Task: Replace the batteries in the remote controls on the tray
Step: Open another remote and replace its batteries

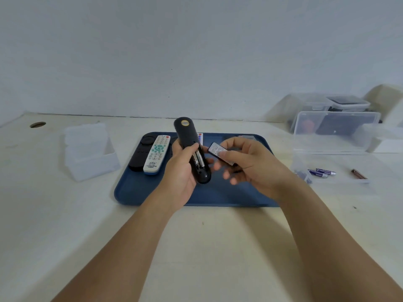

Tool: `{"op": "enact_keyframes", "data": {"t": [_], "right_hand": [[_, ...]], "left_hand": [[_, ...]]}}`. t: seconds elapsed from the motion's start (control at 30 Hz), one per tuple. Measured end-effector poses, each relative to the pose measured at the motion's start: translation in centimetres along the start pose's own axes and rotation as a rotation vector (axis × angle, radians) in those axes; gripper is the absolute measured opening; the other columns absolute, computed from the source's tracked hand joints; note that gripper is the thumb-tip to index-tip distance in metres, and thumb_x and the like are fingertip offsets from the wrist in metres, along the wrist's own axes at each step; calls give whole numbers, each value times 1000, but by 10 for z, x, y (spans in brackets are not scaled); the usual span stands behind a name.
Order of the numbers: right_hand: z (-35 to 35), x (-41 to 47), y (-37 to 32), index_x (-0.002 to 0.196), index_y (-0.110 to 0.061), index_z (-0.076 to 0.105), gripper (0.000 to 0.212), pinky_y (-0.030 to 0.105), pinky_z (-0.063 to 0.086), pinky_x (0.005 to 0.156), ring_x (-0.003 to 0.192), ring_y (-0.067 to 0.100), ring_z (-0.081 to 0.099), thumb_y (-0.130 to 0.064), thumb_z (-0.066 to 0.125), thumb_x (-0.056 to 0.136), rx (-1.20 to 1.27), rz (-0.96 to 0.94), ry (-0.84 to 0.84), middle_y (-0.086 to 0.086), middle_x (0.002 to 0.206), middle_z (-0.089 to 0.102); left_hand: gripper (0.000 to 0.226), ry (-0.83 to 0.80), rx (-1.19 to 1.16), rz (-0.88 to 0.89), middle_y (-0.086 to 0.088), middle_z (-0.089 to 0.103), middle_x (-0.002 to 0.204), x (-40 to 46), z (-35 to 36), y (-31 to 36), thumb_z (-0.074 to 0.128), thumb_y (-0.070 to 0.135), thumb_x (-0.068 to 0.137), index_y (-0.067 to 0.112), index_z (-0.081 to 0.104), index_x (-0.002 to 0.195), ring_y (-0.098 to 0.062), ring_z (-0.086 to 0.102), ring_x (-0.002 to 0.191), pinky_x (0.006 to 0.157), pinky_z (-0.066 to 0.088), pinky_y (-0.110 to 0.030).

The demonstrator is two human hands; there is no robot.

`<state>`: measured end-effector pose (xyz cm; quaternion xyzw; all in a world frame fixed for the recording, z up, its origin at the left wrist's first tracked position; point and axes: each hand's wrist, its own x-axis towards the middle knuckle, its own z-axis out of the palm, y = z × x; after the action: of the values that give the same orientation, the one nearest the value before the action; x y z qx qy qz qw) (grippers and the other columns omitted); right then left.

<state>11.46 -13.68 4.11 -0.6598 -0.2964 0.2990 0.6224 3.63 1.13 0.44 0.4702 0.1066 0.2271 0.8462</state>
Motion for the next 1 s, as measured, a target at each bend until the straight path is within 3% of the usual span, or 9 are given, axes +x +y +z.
{"op": "enact_keyframes", "data": {"t": [0.13, 0.2, 0.27, 0.33, 0.47, 0.63, 0.73, 0.9, 1.0], "right_hand": [[-6, -2, 1, 102, -5, 73, 12, 20, 37, 45, 49, 9, 48, -12, 66, 95, -343, -116, -111, 2, 64, 65], [-5, 0, 2, 100, -1, 74, 11, 19, 48, 61, 62, 11, 62, -6, 67, 93, -365, -177, -125, 10, 75, 73], [-4, 3, 5, 100, -4, 71, 10, 30, 48, 71, 72, 22, 60, -10, 67, 93, -399, -215, -114, 21, 88, 71], [-5, 4, 6, 102, -4, 61, 16, 31, 43, 63, 66, 20, 52, -13, 69, 92, -400, -220, -50, 25, 89, 65], [-2, 6, 7, 106, -5, 55, 27, 16, 40, 45, 63, 19, 62, -6, 74, 87, -248, -228, 94, 25, 89, 67], [1, 12, 15, 114, -9, 68, 38, 38, 61, 63, 69, 40, 63, -2, 81, 79, -226, -349, 147, 26, 90, 67], [3, 10, 15, 114, -15, 72, 40, 50, 61, 76, 75, 40, 64, 0, 81, 77, -237, -381, 98, 18, 85, 69], [3, 14, 19, 112, -22, 72, 40, 45, 61, 76, 73, 26, 62, -5, 82, 77, -217, -367, 107, 8, 79, 66], [4, 15, 19, 115, -9, 71, 33, 26, 57, 64, 66, 15, 63, 0, 74, 84, -80, -288, 111, 10, 75, 61]], "left_hand": [[37, -45, 63, -68, -18, 65, 98, -5, 2, 1, 39, 15, 104, 10, 40, 140, -24, 63, 70, 56, 53, -35], [35, -60, 112, -104, -17, 66, 101, -7, 4, 1, 38, 11, 103, 10, 42, 138, -22, 64, 71, 55, 53, -34], [33, -86, 155, -117, -15, 63, 105, -8, 5, 1, 37, 7, 104, 11, 46, 136, -22, 65, 74, 56, 54, -34], [32, -135, 183, -109, -14, 65, 109, -10, 5, -1, 39, 7, 106, 13, 50, 136, -23, 67, 81, 58, 55, -32], [35, -180, 180, -114, -14, 69, 124, -14, 6, -2, 41, 10, 107, 19, 53, 139, -29, 70, 96, 67, 56, -31], [36, -169, 136, -139, -14, 65, 132, -14, 8, -2, 38, 15, 108, 18, 52, 141, -27, 70, 98, 68, 56, -32], [35, -148, 129, -145, -16, 66, 130, -14, 8, -2, 37, 16, 109, 16, 54, 140, -19, 71, 87, 66, 56, -32], [35, -138, 90, -162, -13, 68, 126, -14, 7, -3, 37, 15, 109, 14, 56, 138, -20, 71, 88, 63, 55, -30], [34, -121, 100, -160, -10, 71, 120, -14, 8, -3, 35, 14, 109, 15, 58, 136, -24, 72, 88, 60, 54, -29]]}}
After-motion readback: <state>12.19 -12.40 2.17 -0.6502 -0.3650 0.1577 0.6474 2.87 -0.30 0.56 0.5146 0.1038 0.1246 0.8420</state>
